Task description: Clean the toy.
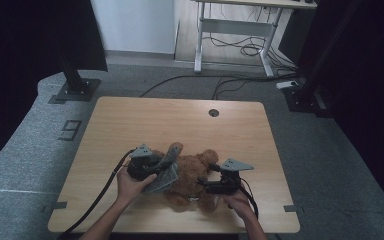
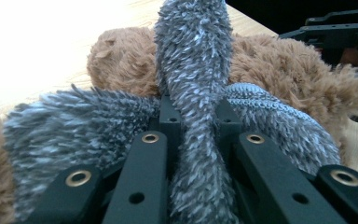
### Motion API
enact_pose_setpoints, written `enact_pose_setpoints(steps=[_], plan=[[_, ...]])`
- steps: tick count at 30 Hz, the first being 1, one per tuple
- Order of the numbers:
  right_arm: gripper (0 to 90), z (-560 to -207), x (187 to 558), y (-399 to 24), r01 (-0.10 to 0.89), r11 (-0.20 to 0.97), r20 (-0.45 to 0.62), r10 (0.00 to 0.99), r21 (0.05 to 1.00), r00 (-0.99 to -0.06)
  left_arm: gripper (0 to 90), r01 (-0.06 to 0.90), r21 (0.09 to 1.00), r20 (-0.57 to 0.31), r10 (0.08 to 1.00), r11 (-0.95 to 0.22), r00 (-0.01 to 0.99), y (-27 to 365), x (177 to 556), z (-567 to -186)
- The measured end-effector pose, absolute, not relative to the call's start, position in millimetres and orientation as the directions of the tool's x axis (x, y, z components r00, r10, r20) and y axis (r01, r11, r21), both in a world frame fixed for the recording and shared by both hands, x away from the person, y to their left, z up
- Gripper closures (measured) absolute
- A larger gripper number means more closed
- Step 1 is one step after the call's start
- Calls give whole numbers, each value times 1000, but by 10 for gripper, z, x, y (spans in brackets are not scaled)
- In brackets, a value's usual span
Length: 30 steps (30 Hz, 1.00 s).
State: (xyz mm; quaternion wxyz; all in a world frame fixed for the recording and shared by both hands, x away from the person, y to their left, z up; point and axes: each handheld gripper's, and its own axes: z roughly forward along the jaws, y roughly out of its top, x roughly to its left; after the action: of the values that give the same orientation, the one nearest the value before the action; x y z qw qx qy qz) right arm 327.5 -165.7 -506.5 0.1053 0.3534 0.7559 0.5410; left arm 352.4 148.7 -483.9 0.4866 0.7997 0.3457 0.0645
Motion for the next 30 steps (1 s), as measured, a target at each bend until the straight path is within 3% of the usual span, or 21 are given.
enact_pose_setpoints(steps=[8,11,12,14,15,20,30], plan=[[157,-5044,3213,-1530,443,200,260,577,874,-774,788,468,837,-211,621,-284,754,1492,3439,-4864],[148,-5072,3203,-1431,435,241,216,607,867,-765,788,467,837,-210,621,-285,756,1486,3432,-4866],[141,-5179,3226,-1309,443,302,167,637,844,-753,787,466,837,-210,620,-285,756,1486,3427,-4871],[148,-5215,3236,-1292,450,297,174,641,842,-748,787,462,839,-202,623,-288,755,1484,3419,-4873],[225,-5252,3249,-1286,464,274,192,652,843,-734,787,452,846,-195,625,-283,756,1486,3415,-4884],[406,-5257,3253,-1266,422,283,131,679,862,-722,786,453,860,-224,623,-235,749,1465,3513,-4928],[475,-5282,3502,-1287,344,270,42,729,899,-683,778,533,810,-286,629,-244,723,1351,3956,-4727]])
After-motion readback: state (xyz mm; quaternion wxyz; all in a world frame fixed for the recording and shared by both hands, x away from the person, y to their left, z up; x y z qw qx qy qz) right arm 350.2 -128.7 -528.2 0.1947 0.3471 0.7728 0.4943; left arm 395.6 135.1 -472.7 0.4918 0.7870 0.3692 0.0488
